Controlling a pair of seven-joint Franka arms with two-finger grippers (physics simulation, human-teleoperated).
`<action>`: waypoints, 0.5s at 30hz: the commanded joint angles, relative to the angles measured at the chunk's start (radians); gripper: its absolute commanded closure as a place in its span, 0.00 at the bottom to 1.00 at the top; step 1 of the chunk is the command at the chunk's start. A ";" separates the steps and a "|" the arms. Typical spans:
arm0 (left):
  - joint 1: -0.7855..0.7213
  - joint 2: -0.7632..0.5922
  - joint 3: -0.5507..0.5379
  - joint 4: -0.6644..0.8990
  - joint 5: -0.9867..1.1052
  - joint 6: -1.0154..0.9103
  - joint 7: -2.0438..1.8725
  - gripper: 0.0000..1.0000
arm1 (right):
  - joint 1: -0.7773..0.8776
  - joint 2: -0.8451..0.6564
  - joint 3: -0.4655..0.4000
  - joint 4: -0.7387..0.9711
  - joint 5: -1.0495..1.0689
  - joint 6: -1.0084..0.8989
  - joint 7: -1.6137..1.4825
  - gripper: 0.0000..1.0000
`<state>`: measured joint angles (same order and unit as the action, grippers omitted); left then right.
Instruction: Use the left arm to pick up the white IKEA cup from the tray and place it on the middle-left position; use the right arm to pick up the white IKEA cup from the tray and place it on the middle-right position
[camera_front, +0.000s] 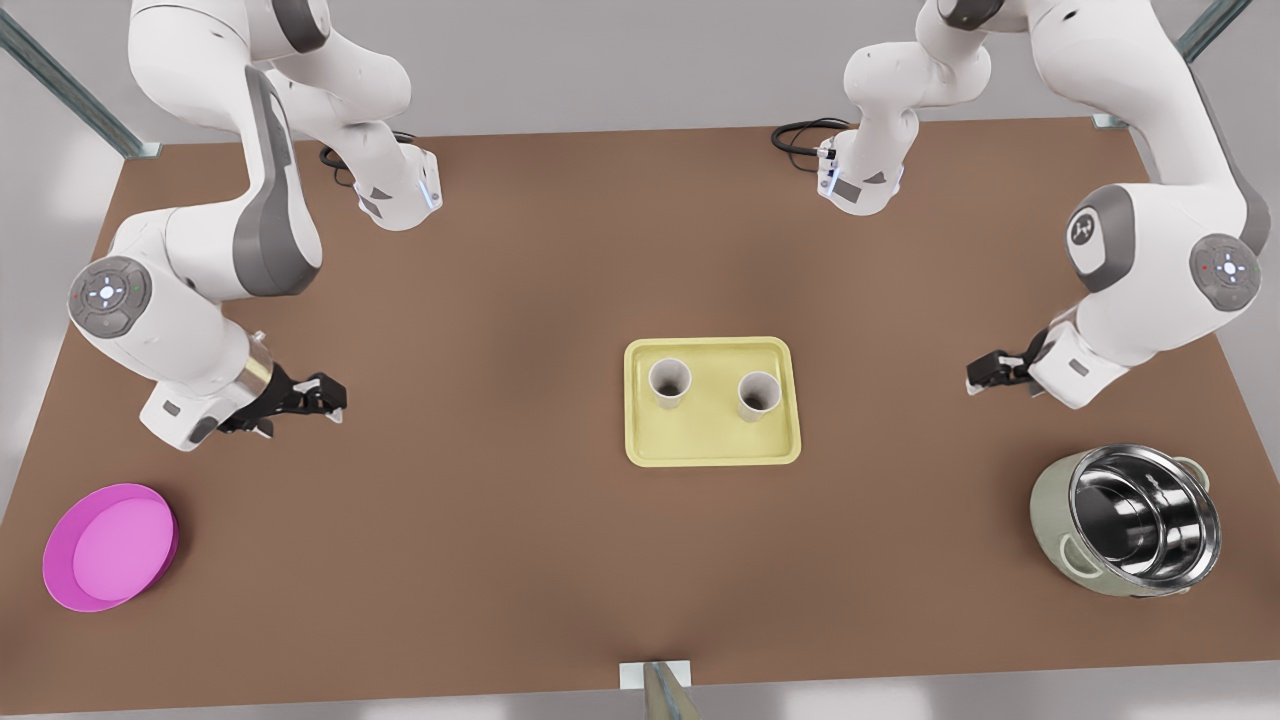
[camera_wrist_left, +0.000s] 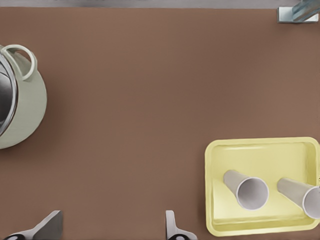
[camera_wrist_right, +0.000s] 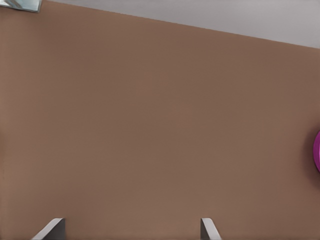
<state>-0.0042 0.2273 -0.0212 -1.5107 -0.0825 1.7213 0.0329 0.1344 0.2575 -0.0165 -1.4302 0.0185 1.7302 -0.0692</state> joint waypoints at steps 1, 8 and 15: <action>0.000 0.001 0.000 0.001 -0.003 0.024 0.059 0.00 | 0.001 0.000 0.000 0.001 0.001 0.005 0.005 0.00; -0.394 0.050 -0.017 0.015 0.004 0.024 -0.373 0.00 | 0.303 0.006 0.055 0.001 0.005 0.029 0.305 0.02; -0.459 0.139 -0.013 -0.035 0.036 0.153 -0.518 0.00 | 0.335 0.017 0.104 -0.157 0.012 0.229 0.383 0.02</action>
<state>-0.4628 0.3610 -0.0341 -1.5358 -0.0535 1.8013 -0.1730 0.4627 0.2769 0.0774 -1.5723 0.0277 1.8499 0.0865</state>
